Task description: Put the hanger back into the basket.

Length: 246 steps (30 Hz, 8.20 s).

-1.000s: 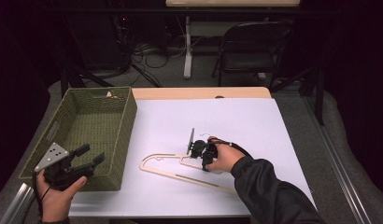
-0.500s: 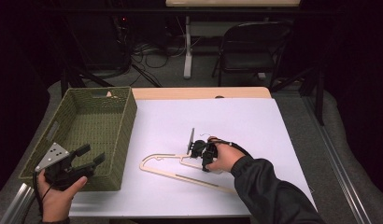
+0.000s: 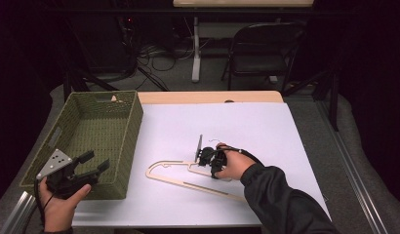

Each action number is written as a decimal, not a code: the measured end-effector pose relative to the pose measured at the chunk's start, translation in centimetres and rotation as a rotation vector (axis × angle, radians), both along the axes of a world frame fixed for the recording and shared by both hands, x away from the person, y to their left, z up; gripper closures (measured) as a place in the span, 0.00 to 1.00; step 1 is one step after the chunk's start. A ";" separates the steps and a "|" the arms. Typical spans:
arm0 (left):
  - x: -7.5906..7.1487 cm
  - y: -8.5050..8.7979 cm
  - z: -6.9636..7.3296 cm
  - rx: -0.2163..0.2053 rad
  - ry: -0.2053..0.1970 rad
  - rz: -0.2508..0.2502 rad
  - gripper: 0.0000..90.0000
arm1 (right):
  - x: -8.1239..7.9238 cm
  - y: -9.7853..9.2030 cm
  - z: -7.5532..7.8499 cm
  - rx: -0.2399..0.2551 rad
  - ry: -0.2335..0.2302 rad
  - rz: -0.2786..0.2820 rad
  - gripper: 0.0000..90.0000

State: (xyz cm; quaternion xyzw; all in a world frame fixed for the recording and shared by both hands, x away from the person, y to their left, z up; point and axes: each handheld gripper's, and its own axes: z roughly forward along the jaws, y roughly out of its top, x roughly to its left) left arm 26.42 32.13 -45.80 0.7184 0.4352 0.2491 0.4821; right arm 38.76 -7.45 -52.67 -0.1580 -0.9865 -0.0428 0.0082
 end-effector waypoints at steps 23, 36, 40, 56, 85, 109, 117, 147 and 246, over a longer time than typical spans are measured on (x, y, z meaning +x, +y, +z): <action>-0.1 -0.3 0.2 -0.003 -0.004 -0.011 0.35 | -0.8 -0.4 0.8 0.020 -0.054 0.039 0.94; -0.2 -4.2 2.0 -0.027 0.012 -0.157 0.39 | -4.3 -1.3 3.5 0.062 -0.249 0.176 0.95; 0.4 -6.3 2.1 -0.036 0.054 -0.232 0.41 | -5.2 -1.6 4.1 0.069 -0.303 0.228 0.95; 6.0 -15.1 -0.4 0.073 0.287 -0.435 0.52 | -6.9 -1.1 4.6 0.063 -0.403 0.344 0.95; 8.7 -21.3 -4.9 0.277 0.456 -0.506 0.87 | -7.3 0.5 3.7 0.029 -0.411 0.391 0.94; 7.9 -20.7 -4.9 0.272 0.422 -0.518 0.89 | -1.7 -3.3 4.8 0.305 -0.258 -0.121 0.64; 7.8 -20.7 -4.9 0.273 0.429 -0.521 0.89 | -1.1 -2.0 4.0 0.299 -0.264 -0.132 0.75; 7.3 -19.6 -5.2 0.287 0.519 -0.690 0.75 | -4.1 -2.2 5.7 0.310 -0.375 0.008 0.83; 7.5 4.3 10.0 0.232 0.255 -0.161 0.97 | -6.3 -16.3 2.1 0.512 -0.376 -0.454 0.52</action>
